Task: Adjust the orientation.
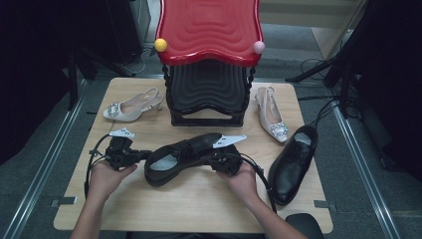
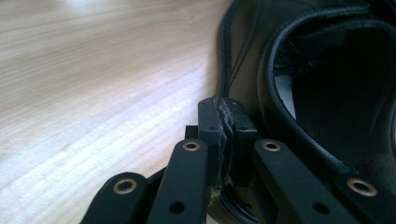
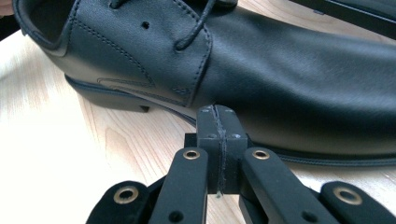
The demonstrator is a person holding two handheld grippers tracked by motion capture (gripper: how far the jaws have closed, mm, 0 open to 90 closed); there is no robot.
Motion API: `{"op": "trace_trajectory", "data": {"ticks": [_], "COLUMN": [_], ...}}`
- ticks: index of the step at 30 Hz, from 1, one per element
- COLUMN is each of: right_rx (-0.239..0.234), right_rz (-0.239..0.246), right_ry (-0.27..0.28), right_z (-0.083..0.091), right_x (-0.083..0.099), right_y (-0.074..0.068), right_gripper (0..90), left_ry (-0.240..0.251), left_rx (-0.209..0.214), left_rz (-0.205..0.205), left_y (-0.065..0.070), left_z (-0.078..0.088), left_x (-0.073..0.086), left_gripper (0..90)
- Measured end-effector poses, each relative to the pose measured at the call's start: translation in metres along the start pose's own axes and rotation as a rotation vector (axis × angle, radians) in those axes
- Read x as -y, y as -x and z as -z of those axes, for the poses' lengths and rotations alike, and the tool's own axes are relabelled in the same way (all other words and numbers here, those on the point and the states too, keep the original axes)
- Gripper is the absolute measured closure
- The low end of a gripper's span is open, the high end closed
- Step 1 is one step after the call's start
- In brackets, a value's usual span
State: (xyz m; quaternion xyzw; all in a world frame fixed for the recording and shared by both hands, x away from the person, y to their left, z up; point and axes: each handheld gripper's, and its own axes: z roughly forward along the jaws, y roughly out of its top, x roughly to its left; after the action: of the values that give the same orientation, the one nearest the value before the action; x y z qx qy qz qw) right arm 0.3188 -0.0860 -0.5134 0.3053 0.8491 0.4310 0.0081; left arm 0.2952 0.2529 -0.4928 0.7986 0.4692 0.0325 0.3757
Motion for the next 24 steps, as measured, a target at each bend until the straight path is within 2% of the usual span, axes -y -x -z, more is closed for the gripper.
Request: {"op": "trace_trajectory", "data": {"ticks": [3, 6, 9, 16, 20, 24], "right_rx": [-0.002, 0.008, 0.015, 0.020, 0.004, 0.007], "right_rz": [-0.003, -0.008, -0.020, -0.033, -0.032, -0.021], "right_ry": [0.003, 0.006, 0.011, 0.016, 0.007, 0.005], "right_z": [0.000, 0.001, 0.002, 0.001, 0.000, -0.001], "right_x": [0.000, 0.000, 0.000, -0.001, 0.000, -0.001], "right_y": [0.000, 0.001, 0.004, 0.007, 0.006, 0.002], "right_gripper": [90.0, 90.0, 90.0, 90.0, 90.0, 90.0], "left_ry": [-0.009, -0.023, -0.026, -0.037, -0.030, -0.018], "left_rx": [0.034, 0.044, 0.087, 0.100, 0.141, 0.133], "left_rz": [-0.006, -0.019, -0.017, -0.030, -0.024, -0.033], "left_y": [0.006, 0.011, 0.014, 0.022, 0.028, 0.037], "left_z": [-0.003, -0.005, -0.007, -0.008, -0.008, -0.009], "left_x": [0.003, 0.005, 0.007, 0.011, 0.016, 0.021], "left_gripper": [86.9, 86.9, 86.9, 87.2, 87.0, 87.3]}}
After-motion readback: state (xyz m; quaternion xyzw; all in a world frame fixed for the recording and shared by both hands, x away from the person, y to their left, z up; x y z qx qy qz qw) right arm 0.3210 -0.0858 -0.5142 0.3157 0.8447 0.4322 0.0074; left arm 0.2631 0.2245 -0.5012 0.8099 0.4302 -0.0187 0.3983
